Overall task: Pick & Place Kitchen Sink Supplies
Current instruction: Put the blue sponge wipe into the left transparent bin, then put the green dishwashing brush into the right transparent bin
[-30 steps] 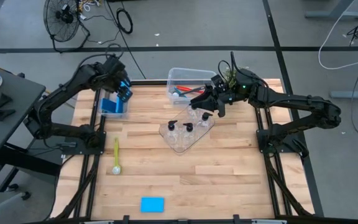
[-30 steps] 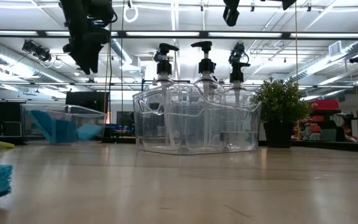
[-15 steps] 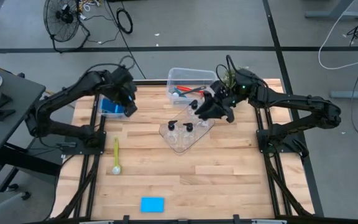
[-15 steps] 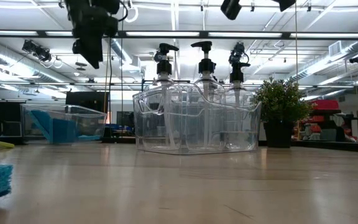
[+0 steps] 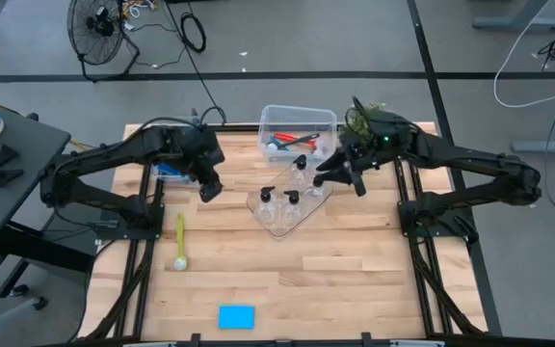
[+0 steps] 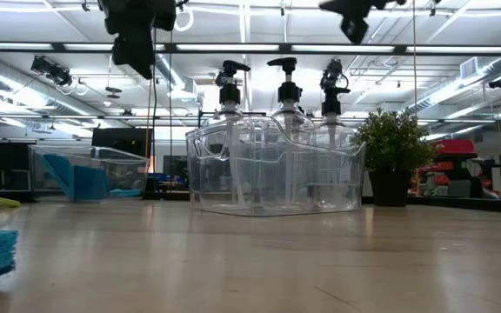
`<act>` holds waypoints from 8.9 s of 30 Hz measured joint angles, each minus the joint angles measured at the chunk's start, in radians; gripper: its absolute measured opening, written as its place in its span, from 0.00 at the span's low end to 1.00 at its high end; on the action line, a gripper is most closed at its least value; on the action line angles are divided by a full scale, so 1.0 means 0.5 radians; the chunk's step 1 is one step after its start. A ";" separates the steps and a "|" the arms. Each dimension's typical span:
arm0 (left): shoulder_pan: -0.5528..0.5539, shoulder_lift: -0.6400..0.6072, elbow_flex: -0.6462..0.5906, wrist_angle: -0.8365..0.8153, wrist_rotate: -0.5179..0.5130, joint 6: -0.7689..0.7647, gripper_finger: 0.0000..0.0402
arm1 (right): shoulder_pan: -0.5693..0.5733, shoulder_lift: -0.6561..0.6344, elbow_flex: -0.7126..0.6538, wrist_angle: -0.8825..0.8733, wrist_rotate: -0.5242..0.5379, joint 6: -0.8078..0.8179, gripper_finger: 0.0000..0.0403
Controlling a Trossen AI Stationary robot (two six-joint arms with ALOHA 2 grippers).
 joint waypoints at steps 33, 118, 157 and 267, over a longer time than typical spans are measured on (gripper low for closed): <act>-1.464 0.374 0.000 1.000 0.298 -0.307 0.49 | 0.833 -0.380 0.001 -1.032 1.162 0.058 0.35; -1.743 1.444 0.744 0.185 -0.145 -0.663 0.00 | 1.095 -0.373 0.001 -0.868 1.595 0.087 0.35; -0.714 0.278 0.763 -0.992 -1.518 -0.449 0.00 | 1.096 -0.372 0.001 -0.748 1.694 0.052 0.35; -0.745 0.154 -0.128 -0.806 -0.599 -1.990 0.49 | -0.131 0.011 -0.001 -0.140 0.695 -0.893 0.35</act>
